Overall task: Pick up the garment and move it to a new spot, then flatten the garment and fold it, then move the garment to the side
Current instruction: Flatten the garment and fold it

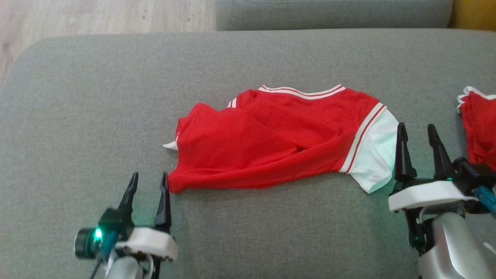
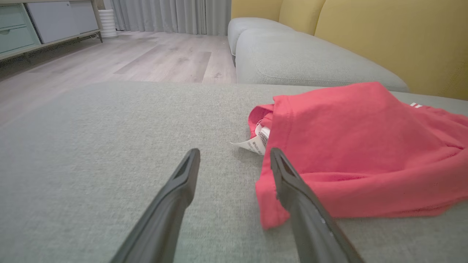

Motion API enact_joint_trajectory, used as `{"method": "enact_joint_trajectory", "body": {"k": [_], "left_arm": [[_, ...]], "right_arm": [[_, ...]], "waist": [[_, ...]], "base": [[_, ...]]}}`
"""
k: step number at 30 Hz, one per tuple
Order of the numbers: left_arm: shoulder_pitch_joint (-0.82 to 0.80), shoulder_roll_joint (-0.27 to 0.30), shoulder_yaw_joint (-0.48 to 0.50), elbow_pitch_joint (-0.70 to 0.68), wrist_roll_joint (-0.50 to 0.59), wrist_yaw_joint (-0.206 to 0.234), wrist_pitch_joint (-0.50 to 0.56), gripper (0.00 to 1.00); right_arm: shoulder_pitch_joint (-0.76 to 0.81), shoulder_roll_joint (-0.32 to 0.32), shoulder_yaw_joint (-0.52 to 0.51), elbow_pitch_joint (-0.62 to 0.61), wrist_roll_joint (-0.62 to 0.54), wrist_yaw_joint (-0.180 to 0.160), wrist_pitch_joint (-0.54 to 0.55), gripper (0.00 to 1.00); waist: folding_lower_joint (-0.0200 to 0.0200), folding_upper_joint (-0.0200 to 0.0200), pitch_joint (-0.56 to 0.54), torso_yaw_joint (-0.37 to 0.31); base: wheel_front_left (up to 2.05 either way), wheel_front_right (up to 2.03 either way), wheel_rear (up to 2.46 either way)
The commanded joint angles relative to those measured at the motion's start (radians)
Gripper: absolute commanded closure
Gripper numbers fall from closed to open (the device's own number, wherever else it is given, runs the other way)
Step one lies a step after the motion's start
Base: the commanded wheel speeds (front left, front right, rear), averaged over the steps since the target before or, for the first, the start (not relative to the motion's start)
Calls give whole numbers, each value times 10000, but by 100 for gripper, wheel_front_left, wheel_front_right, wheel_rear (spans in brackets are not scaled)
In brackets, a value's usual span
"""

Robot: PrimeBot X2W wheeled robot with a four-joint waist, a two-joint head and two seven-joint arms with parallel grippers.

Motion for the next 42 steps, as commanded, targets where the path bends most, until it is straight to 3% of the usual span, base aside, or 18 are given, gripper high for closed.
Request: {"method": "enact_joint_trajectory", "body": {"k": [1,7,17,24,35,38,39,40,42], "left_arm": [[53,61,451,-381,153,86,-53,0],[1008,-87,521,-1062,746,200,-53,0],[1651,-165,472,-1302,791,138,-53,0],[1305,-169,7,-1404,550,134,-53,0],[820,-171,-704,-1286,125,188,-53,0],[809,-171,-712,-1280,96,203,-53,0],[807,-171,-715,-1285,91,208,-53,0],[807,-171,-715,-1293,90,213,-53,0],[805,-171,-700,-1303,97,210,-53,0]], "right_arm": [[-9,-35,239,-423,-75,-7,-65,0],[674,-35,462,-560,-198,-7,-65,0],[1084,-35,597,66,-232,-7,-65,0],[-92,-35,297,1461,-934,-7,-65,0],[-2061,-35,-1281,4380,-3283,-7,-55,0],[-2165,-35,-1478,4574,-3433,-7,-58,0],[-2196,-35,-1568,4612,-3464,-7,-59,13],[-2216,-35,-1662,4607,-3433,-7,-60,36],[-2181,-35,-1761,4527,-3340,-7,-61,68]], "waist": [[0,0,-119,32],[0,0,-570,84],[0,0,-763,21],[0,0,-214,194],[0,0,585,868],[0,0,611,913],[0,0,618,925],[0,0,621,930],[0,0,614,916]], "base": [[0,0,0],[0,0,0],[0,0,0],[0,0,0],[0,0,0],[0,0,0],[0,0,0],[0,0,0],[0,0,0]]}}
